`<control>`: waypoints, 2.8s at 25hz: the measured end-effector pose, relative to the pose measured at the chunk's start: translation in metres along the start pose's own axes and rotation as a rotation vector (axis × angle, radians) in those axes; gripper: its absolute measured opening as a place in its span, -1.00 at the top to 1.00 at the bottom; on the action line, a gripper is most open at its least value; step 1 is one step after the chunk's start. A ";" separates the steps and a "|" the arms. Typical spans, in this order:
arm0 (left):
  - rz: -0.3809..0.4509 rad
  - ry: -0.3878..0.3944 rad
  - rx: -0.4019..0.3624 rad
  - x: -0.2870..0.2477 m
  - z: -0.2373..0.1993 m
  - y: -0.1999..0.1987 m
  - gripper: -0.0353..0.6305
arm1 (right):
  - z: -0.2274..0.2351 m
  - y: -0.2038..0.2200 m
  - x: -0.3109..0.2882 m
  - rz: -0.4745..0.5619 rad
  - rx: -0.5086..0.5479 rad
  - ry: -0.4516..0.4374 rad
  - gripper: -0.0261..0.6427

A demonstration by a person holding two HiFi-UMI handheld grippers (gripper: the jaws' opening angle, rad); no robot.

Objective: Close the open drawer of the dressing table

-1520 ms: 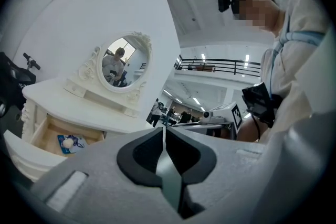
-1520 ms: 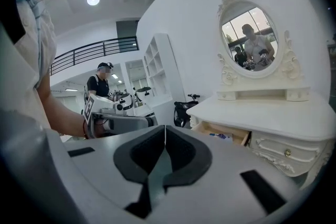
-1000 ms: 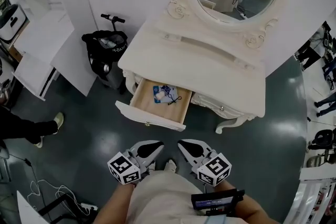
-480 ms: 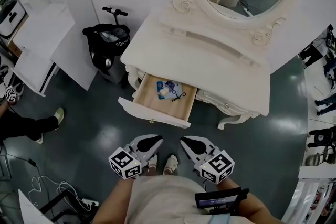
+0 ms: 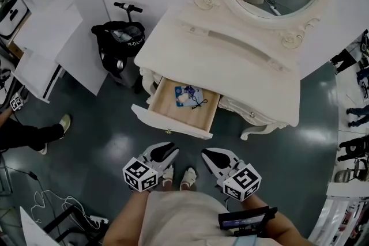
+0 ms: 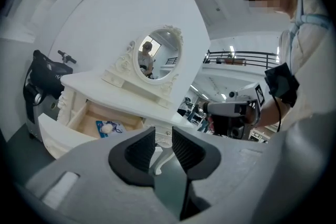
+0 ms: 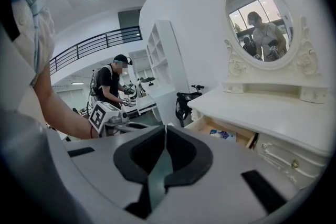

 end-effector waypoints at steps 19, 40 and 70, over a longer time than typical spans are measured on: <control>-0.093 -0.154 0.052 -0.018 -0.056 0.043 0.43 | 0.004 0.004 -0.017 -0.072 0.024 -0.011 0.87; -0.285 -0.318 0.022 -0.053 -0.115 0.090 0.42 | 0.020 0.018 -0.025 -0.145 -0.018 0.020 0.87; -0.442 -0.332 0.036 -0.082 -0.149 0.092 0.53 | 0.036 0.030 -0.047 -0.194 -0.088 0.025 0.87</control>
Point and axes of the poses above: the fingertips, and each gripper's own axes: x backward along the fingers, z to its right, y out of its underside, the point moved 10 cm from there along x, backward along the fingers, and after that the axes turned 4 degrees about y, right-handed, at the moved point
